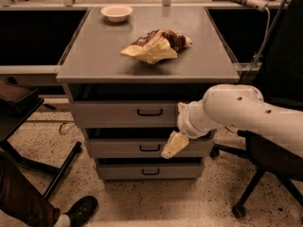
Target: Open top drawer
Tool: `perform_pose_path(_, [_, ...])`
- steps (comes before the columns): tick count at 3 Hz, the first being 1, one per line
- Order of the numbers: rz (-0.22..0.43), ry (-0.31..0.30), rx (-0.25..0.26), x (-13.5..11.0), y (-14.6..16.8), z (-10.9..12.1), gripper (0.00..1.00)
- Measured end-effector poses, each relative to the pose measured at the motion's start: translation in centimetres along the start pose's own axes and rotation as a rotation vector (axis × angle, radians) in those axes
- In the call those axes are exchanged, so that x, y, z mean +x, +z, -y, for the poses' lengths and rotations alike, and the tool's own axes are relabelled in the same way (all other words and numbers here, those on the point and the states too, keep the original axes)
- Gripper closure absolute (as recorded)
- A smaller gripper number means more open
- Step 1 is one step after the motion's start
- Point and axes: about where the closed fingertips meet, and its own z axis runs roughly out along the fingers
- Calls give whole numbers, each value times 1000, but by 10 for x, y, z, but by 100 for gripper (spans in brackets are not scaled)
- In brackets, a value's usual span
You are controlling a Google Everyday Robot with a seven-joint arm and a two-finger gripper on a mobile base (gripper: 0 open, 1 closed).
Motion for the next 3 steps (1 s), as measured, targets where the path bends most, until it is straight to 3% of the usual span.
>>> perform_pose_path(1, [31,13,58,-8,1,13,0])
perform_pose_path(2, [31,13,58,-8,1,13,0])
perform_pose_path(3, [29,33,113,-5,1,25,0])
